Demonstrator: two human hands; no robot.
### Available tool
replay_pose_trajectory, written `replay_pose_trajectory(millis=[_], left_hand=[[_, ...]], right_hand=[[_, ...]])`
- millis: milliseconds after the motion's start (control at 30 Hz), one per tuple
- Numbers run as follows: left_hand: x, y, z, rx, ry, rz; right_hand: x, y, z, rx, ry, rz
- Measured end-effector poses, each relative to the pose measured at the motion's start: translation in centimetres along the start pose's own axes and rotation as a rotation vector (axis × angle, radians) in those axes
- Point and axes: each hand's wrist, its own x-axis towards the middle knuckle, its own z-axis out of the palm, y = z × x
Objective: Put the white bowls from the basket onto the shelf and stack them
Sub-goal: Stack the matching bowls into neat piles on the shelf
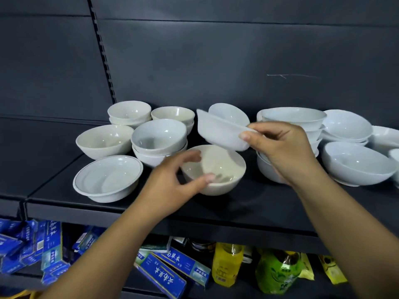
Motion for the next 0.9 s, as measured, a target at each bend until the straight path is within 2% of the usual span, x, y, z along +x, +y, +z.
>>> replay_pose_trajectory(millis=[67, 133, 200, 333, 467, 500, 600, 733, 900], left_hand=[[0.1, 1.0, -1.8, -0.218, 0.057, -0.053], [0.0, 1.9, -3.5, -0.344, 0.0, -0.031], [-0.4, 2.2, -5.0, -0.322, 0.019, 0.019], [-1.8, 0.2, -7.7, -0.319, 0.23, 0.039], [-3.1, -2.6, -10.7, -0.345, 0.324, 0.056], [-3.4, -3.5, -11.4, -0.345, 0.301, 0.06], [-3.6, -6.6, -13.7, -0.303, 0.23, 0.032], [-3.5, -9.7, -15.3, -0.189, 0.09, -0.018], [-2.6, -11.9, -15.7, -0.122, -0.056, 0.013]], right_hand=[[-0.4, -0.4, 0.3, 0.019, -0.068, -0.04], [-0.6, -0.9, 1.6, 0.077, -0.168, -0.071], [-0.7, -1.0, 3.7, 0.085, -0.234, -0.112], [-0.9, -1.3, 8.8, 0.208, -0.24, -0.167], [-0.7, -1.0, 13.0, 0.303, -0.317, 0.008], [-0.9, -1.0, 14.0, 0.334, -0.369, 0.061], [-1.3, 0.1, 16.5, 0.283, -0.433, 0.05], [-1.4, 1.9, 18.3, 0.277, -0.313, 0.12], [-2.3, 3.2, 19.9, 0.101, -0.151, 0.011]])
